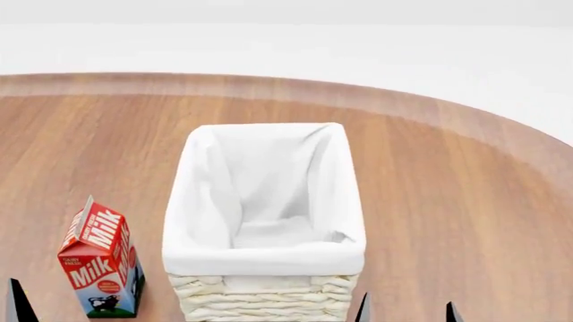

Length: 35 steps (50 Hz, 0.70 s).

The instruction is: Pick up the alphabet soup, and put it in the basket.

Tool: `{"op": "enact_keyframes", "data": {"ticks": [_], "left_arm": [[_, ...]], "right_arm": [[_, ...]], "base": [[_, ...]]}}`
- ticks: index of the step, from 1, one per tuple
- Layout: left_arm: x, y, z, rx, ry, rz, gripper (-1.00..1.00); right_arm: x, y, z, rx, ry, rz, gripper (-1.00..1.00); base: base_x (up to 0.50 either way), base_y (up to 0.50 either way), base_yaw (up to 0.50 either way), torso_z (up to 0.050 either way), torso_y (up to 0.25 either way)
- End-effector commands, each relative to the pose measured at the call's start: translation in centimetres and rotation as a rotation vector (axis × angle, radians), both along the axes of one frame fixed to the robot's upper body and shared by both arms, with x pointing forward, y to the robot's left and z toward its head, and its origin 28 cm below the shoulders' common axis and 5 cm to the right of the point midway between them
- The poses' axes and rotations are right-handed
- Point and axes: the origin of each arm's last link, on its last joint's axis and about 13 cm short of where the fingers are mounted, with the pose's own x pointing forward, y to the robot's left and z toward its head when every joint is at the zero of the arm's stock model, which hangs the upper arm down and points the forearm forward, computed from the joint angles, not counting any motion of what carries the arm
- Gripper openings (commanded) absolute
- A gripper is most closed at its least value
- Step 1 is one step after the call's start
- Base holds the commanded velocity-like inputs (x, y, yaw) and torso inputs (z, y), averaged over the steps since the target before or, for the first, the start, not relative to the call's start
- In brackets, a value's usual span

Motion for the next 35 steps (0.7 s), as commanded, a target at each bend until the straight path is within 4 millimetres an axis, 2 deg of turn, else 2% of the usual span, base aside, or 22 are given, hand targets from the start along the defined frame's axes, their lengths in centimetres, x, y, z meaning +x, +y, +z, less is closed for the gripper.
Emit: {"op": "enact_keyframes", "data": {"ticks": [1, 17, 27, 35], "left_arm": [[0.0, 0.0, 0.0, -0.001, -0.001, 0.001, 1.0], [0.1, -0.1, 0.0, 0.007, 0.005, -0.001, 1.0], [0.1, 0.0, -0.1, 0.007, 0.005, 0.006, 1.0], [0.2, -0.1, -0.2, 0.01, 0.009, 0.006, 1.0]], "right_arm": [[0.0, 0.0, -0.1, 0.0, 0.006, 0.008, 1.0], [0.5, -0.2, -0.7, -0.026, 0.029, 0.016, 1.0], [0.4, -2.2, -0.2, -0.017, 0.058, 0.031, 1.0], [-0.4, -3.7, 0.6, 0.024, 0.101, 0.238, 1.0]], "base": [[0.0, 0.0, 0.0, 0.0, 0.0], [0.0, 0.0, 0.0, 0.0, 0.0], [0.0, 0.0, 0.0, 0.0, 0.0], [0.0, 0.0, 0.0, 0.0, 0.0]]}}
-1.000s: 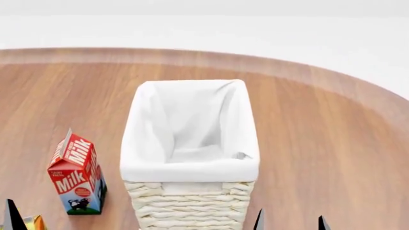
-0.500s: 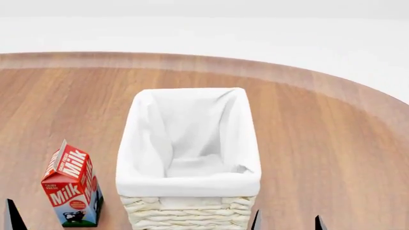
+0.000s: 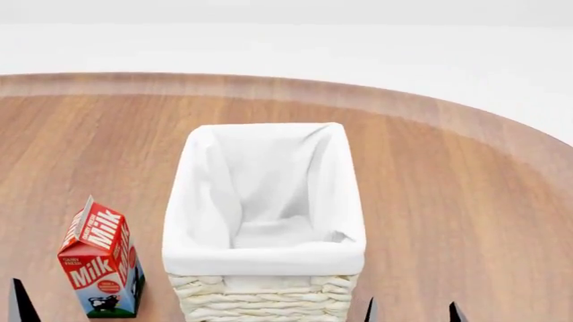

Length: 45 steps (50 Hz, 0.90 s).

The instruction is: Pick up the alphabet soup, and put it in the basket.

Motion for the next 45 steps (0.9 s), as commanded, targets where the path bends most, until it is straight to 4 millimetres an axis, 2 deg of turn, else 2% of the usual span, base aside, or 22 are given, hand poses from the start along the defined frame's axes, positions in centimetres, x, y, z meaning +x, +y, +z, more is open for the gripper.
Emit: {"op": "enact_keyframes", "data": {"ticks": [1, 4, 13, 26, 30, 45], "left_arm": [[0.1, 0.0, -0.1, 0.003, 0.003, 0.003, 1.0], [0.1, 0.0, -0.1, 0.003, 0.002, 0.003, 1.0], [0.1, 0.0, 0.0, 0.003, 0.001, 0.006, 1.0], [0.1, 0.0, 0.0, 0.003, 0.004, 0.006, 1.0], [0.1, 0.0, 0.0, 0.005, 0.004, 0.003, 1.0], [0.2, 0.1, -0.1, 0.005, 0.003, 0.005, 1.0]], "right_arm": [[-0.7, -1.7, 0.8, 0.029, 0.05, 0.192, 1.0], [-1.3, -1.7, 1.1, 0.041, 0.053, 0.303, 1.0], [-2.5, -1.3, 1.2, 0.026, 0.062, 0.482, 1.0], [-3.4, -0.9, 1.1, -0.021, 0.043, 0.584, 1.0], [-3.9, -0.4, 1.0, -0.051, 0.058, 0.66, 1.0], [-4.6, 0.4, 0.1, -0.184, 0.087, 0.775, 1.0]], "base": [[0.0, 0.0, 0.0, 0.0, 0.0], [0.0, 0.0, 0.0, 0.0, 0.0], [0.0, 0.0, 0.0, 0.0, 0.0], [0.0, 0.0, 0.0, 0.0, 0.0], [0.0, 0.0, 0.0, 0.0, 0.0], [0.0, 0.0, 0.0, 0.0, 0.0]]}}
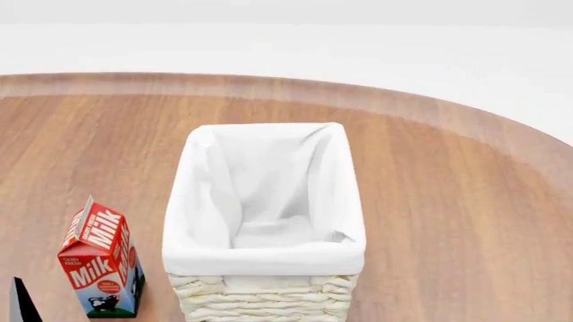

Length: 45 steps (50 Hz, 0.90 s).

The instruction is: Pick up the alphabet soup, and put it in the basket.

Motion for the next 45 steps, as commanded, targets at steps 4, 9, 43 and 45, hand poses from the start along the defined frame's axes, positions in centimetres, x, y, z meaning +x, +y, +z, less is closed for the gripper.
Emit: {"op": "enact_keyframes", "data": {"ticks": [4, 9, 43, 45], "left_arm": [[-0.1, 0.0, 0.0, 0.001, -0.002, 0.0, 1.0], [-0.1, 0.0, 0.0, 0.001, -0.002, 0.001, 1.0], [-0.1, -0.1, 0.0, 0.006, 0.001, 0.0, 1.0], [-0.1, -0.1, 0.0, 0.006, 0.0, 0.0, 1.0]], "right_arm": [[-0.9, 0.6, -0.5, -0.096, -0.001, 0.13, 1.0], [-1.1, 0.7, -0.7, -0.118, 0.004, 0.147, 1.0], [-3.2, 1.6, -1.6, -0.205, -0.028, 0.374, 1.0], [-3.1, 1.6, -1.6, -0.206, -0.026, 0.374, 1.0]], "base": [[0.0, 0.0, 0.0, 0.0, 0.0], [0.0, 0.0, 0.0, 0.0, 0.0], [0.0, 0.0, 0.0, 0.0, 0.0], [0.0, 0.0, 0.0, 0.0, 0.0]]}}
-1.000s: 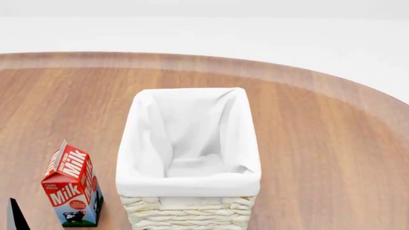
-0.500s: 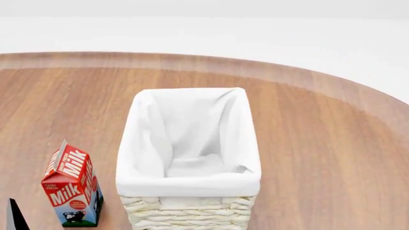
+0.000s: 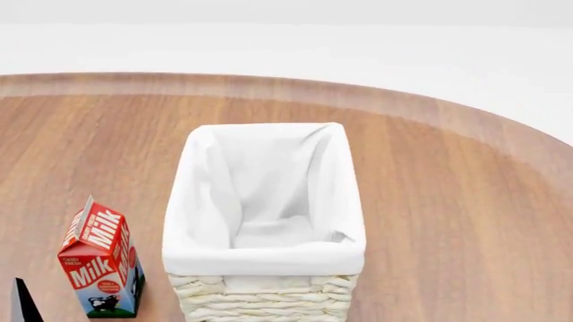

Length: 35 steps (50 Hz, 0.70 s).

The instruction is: Pick up the alphabet soup, and put it in the basket.

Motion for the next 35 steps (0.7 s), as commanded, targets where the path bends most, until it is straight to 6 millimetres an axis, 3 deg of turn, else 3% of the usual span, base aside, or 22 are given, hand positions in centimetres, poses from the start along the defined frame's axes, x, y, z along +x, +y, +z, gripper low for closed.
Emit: {"op": "enact_keyframes", "data": {"ticks": [1, 35], "left_arm": [[-0.12, -0.05, 0.07, 0.001, 0.0, -0.001, 1.0], [0.08, -0.13, -0.06, 0.006, 0.004, -0.005, 1.0]], "right_arm": [[-0.47, 0.26, -0.13, -0.014, -0.002, 0.055, 1.0], [-1.04, 0.65, -1.08, -0.121, -0.037, 0.124, 1.0]], "base": [[0.0, 0.0, 0.0, 0.0, 0.0], [0.0, 0.0, 0.0, 0.0, 0.0]]}}
